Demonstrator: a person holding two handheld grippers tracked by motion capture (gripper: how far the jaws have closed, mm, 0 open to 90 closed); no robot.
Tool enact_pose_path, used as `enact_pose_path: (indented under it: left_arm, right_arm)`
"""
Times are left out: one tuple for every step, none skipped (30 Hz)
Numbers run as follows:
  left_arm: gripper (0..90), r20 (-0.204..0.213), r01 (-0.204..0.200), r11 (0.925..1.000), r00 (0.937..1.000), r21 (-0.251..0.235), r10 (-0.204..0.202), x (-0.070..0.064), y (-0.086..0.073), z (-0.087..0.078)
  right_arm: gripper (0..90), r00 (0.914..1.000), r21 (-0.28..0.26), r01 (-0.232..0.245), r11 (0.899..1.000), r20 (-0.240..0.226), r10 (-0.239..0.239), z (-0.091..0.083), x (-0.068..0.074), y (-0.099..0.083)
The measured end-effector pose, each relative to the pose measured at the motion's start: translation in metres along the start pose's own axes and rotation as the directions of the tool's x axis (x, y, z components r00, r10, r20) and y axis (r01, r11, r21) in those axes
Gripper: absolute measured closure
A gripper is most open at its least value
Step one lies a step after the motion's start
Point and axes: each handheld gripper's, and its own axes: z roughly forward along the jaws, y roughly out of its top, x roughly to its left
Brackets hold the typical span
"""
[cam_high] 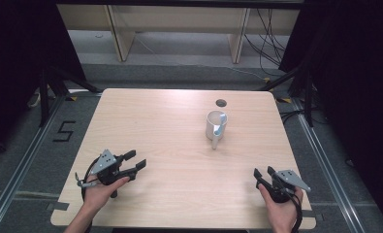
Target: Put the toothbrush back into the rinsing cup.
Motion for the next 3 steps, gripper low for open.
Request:
enact_pose_path:
  left_arm:
    - [38.3,-0.002,-0.001,1.0,1.0,0.002,0.001,0.0001,0.0002,0.0001]
    - [38.3,-0.003,0.0,1.0,1.0,0.004,0.0,0.0003,0.0004,0.0003]
    - [38.3,-0.01,-0.001,0.9999,1.0,0.014,0.001,0.0003,0.0008,-0.0001]
  right_arm:
    - [44.9,1.0,0.013,-0.006,1.0,-0.007,0.006,-0.0004,0.0003,0.0007]
    - [44.9,1.0,0.001,-0.002,1.0,-0.007,0.002,0.001,0.0001,0.0006]
    - [44.9,1.0,-0.006,0.005,1.0,-0.008,-0.005,0.0015,-0.0005,0.001]
